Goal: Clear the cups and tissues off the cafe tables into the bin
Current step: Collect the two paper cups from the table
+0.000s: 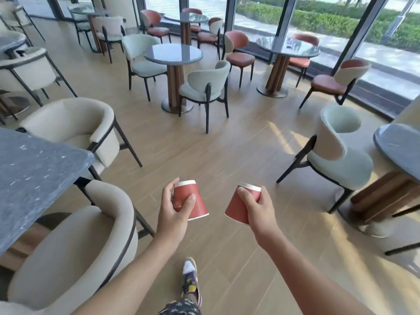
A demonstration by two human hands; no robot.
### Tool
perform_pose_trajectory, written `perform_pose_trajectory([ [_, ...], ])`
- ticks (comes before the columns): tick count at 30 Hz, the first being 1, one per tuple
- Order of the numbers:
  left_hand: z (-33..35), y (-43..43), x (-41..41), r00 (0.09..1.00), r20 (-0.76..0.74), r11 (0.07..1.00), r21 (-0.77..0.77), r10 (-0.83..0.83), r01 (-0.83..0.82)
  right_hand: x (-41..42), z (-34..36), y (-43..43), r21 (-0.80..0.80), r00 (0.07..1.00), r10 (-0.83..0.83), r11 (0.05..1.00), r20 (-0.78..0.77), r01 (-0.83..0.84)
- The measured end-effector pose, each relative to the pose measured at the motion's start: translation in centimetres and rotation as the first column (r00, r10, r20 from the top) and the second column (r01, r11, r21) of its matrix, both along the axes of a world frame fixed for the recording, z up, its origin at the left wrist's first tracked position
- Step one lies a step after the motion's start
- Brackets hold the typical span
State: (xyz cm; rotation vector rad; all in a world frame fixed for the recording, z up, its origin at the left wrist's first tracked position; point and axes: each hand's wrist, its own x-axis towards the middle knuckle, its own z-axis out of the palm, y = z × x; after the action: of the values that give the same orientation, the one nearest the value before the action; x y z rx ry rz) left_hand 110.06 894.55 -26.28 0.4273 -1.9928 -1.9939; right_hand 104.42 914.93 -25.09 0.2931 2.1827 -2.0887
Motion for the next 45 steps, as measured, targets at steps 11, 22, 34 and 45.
perform_pose_trajectory([
  [11,-0.8,-9.0,-26.5,0.999,0.010,0.998,0.042,0.042,-0.043,-27.8,1.3,-10.1,0.021,0.997,0.066,0.998,-0.026,-0.065],
  [22,0.2,-21.4,-46.9,0.989,-0.004,0.988,0.036,0.149,-0.148,-50.4,1.0,-23.5,-0.008,0.981,0.196,0.981,0.003,-0.196],
  [34,-2.0,-35.1,-74.3,0.925,0.063,0.926,0.039,0.374,-0.377,-81.6,-0.9,-39.2,-0.050,0.889,0.457,0.887,-0.037,-0.458],
  [45,-0.5,-48.9,-91.9,0.816,0.142,0.821,0.034,0.560,-0.570,-102.1,1.1,-55.4,-0.027,0.812,0.584,0.811,-0.028,-0.584],
])
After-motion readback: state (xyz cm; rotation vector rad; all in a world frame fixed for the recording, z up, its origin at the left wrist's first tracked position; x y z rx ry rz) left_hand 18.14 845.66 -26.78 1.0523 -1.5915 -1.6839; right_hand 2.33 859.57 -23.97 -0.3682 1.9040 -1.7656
